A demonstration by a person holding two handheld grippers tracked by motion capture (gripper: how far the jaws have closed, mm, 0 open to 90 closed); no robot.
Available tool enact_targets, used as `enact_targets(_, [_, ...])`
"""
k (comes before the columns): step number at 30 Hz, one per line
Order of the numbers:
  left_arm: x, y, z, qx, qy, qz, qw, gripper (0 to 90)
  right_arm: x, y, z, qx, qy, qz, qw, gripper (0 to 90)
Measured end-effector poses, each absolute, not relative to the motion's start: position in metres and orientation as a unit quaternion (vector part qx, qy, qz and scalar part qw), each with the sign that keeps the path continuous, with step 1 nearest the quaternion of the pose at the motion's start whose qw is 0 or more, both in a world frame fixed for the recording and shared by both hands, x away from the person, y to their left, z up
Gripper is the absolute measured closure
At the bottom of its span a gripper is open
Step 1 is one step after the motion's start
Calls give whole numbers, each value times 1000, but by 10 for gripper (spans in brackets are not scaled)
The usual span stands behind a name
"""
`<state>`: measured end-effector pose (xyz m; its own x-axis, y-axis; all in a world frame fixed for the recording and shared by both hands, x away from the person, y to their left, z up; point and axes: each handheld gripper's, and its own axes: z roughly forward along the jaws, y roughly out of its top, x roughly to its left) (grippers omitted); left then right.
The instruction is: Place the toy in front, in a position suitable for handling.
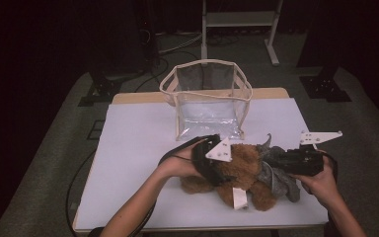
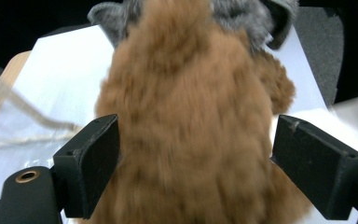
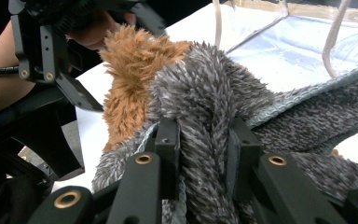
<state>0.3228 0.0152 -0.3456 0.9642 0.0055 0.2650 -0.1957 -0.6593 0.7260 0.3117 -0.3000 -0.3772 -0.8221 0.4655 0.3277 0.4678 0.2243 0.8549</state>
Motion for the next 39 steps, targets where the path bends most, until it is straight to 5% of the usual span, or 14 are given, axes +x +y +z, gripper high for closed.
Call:
enact_targets(14, [336,101,-378,874,7,126,469,94,310,-302,-381,-307,-782,-543,-3,696])
enact_targets(30, [346,99,-413,876,22,100,471,27,310,-303,-382,-306,-783,-542,-2,696])
enact_targets(35, [342,99,-407,883,17,139,448,227,310,-303,-381,-308,-782,-542,-4,695])
enact_targets(36, [340,100,-402,884,18,144,444,328,311,-303,-381,-308,-782,-542,-5,695])
enact_targets(39, [337,101,-392,889,18,156,429,367,312,-302,-379,-308,-781,-543,-6,695])
